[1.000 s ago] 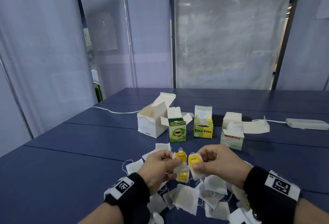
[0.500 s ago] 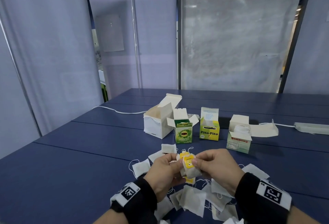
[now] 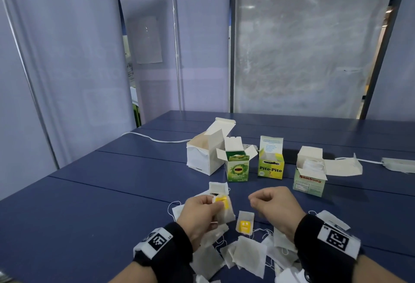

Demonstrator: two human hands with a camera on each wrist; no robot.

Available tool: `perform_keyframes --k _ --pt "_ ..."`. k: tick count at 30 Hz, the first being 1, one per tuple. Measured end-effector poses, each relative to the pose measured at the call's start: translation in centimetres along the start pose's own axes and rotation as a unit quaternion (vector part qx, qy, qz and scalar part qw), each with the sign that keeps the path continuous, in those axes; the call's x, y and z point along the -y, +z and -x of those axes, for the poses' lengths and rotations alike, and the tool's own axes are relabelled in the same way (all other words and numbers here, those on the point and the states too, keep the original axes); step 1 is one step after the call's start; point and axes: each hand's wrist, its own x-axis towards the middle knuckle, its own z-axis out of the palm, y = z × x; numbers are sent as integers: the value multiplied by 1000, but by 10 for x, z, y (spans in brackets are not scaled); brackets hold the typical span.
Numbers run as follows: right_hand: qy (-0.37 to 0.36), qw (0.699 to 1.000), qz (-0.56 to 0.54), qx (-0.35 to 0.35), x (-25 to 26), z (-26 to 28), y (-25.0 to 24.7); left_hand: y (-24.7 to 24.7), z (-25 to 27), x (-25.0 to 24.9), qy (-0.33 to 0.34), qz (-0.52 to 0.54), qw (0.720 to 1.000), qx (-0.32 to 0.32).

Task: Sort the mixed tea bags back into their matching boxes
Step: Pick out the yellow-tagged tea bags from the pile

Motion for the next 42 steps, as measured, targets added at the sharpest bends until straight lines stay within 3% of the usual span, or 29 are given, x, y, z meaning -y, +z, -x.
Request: perform_keyframes --k 3,7,12,18,24,26,29,35,37,42 --pt "15 985 158 61 -6 -15 -3 -16 -5 -3 -2 -4 1000 -27" --pt "-5 925 341 166 -7 -27 10 -29 -7 -8 0 0 1000 -24" --pt "-67 856 450 247 4 -31 22 -39 -7 -6 -4 8 1000 -25" --pt "-74 826 500 249 10 -30 5 -38 -6 -1 -14 11 999 -28" --pt "-84 897 377 214 4 -25 -19 -19 -6 -2 -14 -10 999 -27" --pt "-84 886 380 251 4 -20 -20 -11 -4 -4 -12 -8 1000 -24" --pt "-103 841 439 301 2 -16 -11 -3 -2 -7 0 -26 999 -21" --pt "-92 812 502 284 3 -15 -4 -16 5 -10 7 -30 999 -31" --pt "-97 828 484 265 4 -14 -7 -22 6 -10 5 -32 999 -37" --pt "-116 912 340 196 12 -11 -26 -20 8 -7 9 -49 998 -28"
